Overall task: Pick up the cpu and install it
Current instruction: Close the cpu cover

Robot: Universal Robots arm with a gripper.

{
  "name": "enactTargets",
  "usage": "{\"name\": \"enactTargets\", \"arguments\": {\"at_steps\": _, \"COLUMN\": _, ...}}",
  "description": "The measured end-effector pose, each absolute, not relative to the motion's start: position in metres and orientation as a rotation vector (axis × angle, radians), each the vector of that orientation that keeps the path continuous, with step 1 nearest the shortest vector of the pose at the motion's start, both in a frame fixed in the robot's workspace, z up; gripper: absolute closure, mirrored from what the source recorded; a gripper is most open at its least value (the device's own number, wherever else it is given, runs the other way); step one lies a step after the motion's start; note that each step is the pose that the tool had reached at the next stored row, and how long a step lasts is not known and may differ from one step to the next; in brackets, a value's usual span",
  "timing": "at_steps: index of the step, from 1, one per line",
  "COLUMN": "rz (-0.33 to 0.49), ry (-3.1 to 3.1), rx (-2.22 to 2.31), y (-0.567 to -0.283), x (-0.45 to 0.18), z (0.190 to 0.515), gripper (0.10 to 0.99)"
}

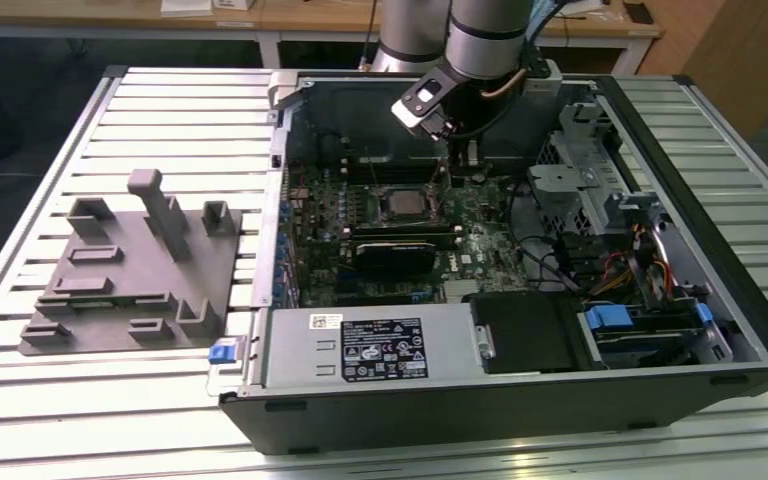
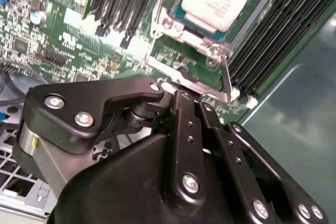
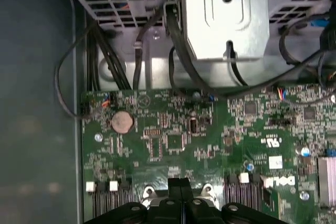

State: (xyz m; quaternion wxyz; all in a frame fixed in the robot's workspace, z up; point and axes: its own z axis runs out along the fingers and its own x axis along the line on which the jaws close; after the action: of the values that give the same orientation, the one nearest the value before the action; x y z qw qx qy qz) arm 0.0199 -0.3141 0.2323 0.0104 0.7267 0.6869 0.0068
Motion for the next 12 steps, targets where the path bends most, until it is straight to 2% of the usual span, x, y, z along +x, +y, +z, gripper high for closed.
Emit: {"name": "enactTargets", "arguments": {"at_steps": 12, "rz": 0.021, "ry": 2.143, "rx": 2.268, "y": -0.314, "x": 0.001, "z": 0.232, "gripper": 0.980}}
